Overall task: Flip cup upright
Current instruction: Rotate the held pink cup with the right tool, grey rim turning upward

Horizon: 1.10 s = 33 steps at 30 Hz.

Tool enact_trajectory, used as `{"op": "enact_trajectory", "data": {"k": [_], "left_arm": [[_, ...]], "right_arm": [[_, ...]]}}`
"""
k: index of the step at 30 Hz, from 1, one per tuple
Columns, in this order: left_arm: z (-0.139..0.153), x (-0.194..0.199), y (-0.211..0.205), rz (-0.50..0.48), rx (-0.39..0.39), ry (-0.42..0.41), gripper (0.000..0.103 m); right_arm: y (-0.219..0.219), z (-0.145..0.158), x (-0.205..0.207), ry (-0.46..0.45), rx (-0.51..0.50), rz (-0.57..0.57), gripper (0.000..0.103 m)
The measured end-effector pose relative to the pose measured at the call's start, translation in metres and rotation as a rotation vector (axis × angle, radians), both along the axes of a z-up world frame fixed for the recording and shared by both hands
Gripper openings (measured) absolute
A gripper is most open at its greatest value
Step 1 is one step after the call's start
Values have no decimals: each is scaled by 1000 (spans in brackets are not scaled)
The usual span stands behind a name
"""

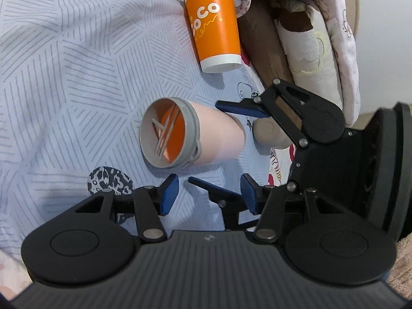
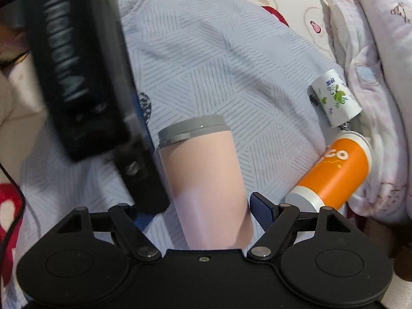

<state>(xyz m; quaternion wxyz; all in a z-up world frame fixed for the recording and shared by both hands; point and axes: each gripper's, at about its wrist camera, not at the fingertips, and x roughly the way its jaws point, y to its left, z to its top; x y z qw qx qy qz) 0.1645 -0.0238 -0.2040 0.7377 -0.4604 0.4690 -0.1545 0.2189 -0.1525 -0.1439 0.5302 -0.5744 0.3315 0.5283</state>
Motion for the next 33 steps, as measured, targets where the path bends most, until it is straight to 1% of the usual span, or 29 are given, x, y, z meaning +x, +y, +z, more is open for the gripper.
{"op": "enact_trajectory", "data": {"k": [2, 4, 5, 9, 12, 16, 18, 22, 27, 30, 33], "left_arm": [[-2, 3, 0, 9, 6, 3, 51], [-4, 4, 2, 25, 2, 3, 51], [-6, 4, 3, 30, -5, 4, 51], [-6, 8, 2, 45, -45, -21, 51], [-4, 10, 1, 61, -19, -28, 51], [-8, 15, 4, 97, -8, -10, 51], [-9, 17, 4, 100, 12, -13, 51], [-9, 21, 2, 84, 45, -31, 51], [-3, 23, -1, 47, 98, -62, 52], [0, 23, -1, 23, 106, -71, 52], [5, 21, -1, -2, 115, -82, 52]], "right_arm": [[1, -1, 4, 26, 20, -26, 82], [-1, -2, 8, 43, 33, -56, 73], [-1, -3, 11, 56, 32, -70, 70], [-4, -3, 17, 112, 49, -154, 69], [-7, -3, 25, 155, 75, -246, 69], [-12, -4, 31, 200, 103, -358, 67], [-15, -4, 32, 226, 118, -419, 67], [-22, -4, 40, 289, 158, -561, 67], [-33, -7, 45, 347, 226, -707, 67], [-40, -7, 39, 343, 276, -785, 67], [-46, -4, 27, 325, 330, -828, 67]]}}
